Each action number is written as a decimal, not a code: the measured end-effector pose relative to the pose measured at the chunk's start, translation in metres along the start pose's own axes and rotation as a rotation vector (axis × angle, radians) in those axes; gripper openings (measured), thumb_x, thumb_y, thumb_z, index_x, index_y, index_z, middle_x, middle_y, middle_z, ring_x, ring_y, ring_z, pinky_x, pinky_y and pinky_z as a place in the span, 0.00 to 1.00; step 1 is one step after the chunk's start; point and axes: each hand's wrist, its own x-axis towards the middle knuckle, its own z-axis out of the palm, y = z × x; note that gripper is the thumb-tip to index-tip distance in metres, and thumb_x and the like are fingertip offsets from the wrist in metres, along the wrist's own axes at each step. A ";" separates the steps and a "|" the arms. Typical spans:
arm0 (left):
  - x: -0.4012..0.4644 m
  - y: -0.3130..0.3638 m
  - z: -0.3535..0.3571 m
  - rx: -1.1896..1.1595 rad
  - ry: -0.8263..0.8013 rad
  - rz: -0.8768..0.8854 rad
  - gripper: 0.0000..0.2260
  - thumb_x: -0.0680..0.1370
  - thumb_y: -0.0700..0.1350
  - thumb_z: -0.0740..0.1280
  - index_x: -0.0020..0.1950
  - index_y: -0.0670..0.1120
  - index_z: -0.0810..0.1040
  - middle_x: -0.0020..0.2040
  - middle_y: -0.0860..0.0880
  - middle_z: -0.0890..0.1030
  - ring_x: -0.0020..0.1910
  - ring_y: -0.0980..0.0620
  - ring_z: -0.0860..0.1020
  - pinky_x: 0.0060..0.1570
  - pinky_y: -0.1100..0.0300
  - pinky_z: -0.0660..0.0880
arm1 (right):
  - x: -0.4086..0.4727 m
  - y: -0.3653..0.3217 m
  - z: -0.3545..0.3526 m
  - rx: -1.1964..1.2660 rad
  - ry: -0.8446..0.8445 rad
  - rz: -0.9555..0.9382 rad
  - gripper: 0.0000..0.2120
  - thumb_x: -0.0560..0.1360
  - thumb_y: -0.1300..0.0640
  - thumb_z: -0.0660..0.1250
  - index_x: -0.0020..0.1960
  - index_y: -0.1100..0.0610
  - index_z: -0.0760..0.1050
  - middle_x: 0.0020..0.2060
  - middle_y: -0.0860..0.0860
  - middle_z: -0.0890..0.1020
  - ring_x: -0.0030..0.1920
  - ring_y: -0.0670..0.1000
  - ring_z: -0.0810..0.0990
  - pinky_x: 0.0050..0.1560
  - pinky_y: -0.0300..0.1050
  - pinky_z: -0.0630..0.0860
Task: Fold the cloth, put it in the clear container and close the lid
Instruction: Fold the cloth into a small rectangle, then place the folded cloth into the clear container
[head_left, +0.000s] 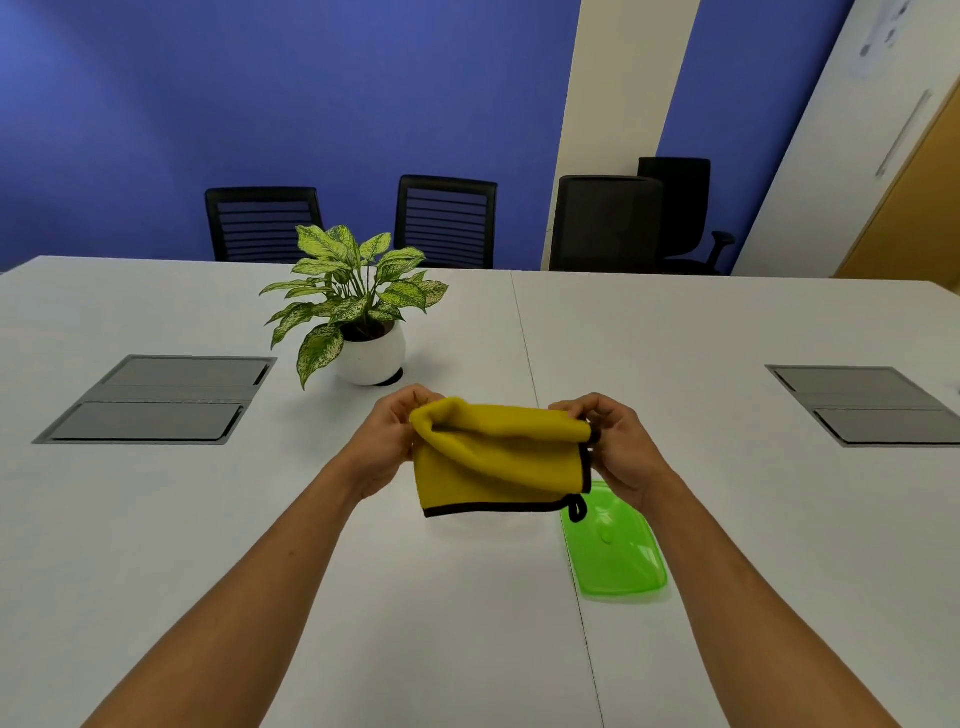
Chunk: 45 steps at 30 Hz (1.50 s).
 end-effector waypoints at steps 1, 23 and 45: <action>0.000 0.001 -0.002 0.017 -0.019 -0.007 0.17 0.78 0.28 0.59 0.44 0.48 0.78 0.48 0.49 0.83 0.44 0.45 0.78 0.35 0.53 0.73 | 0.000 0.001 0.000 -0.014 -0.013 0.018 0.23 0.71 0.80 0.55 0.38 0.54 0.77 0.50 0.57 0.80 0.44 0.56 0.78 0.33 0.46 0.74; 0.058 -0.050 -0.025 -0.082 -0.023 -0.269 0.07 0.77 0.46 0.69 0.43 0.42 0.79 0.55 0.43 0.79 0.52 0.44 0.78 0.45 0.57 0.78 | 0.074 0.048 -0.026 -0.026 0.033 0.232 0.06 0.71 0.69 0.66 0.37 0.61 0.77 0.51 0.56 0.76 0.46 0.56 0.75 0.43 0.51 0.75; 0.159 -0.189 -0.031 1.292 -0.183 -0.306 0.18 0.75 0.34 0.68 0.62 0.43 0.69 0.71 0.43 0.62 0.51 0.44 0.74 0.52 0.49 0.79 | 0.187 0.181 -0.028 -1.142 -0.165 0.148 0.16 0.74 0.69 0.63 0.61 0.61 0.75 0.63 0.59 0.68 0.56 0.59 0.73 0.55 0.41 0.70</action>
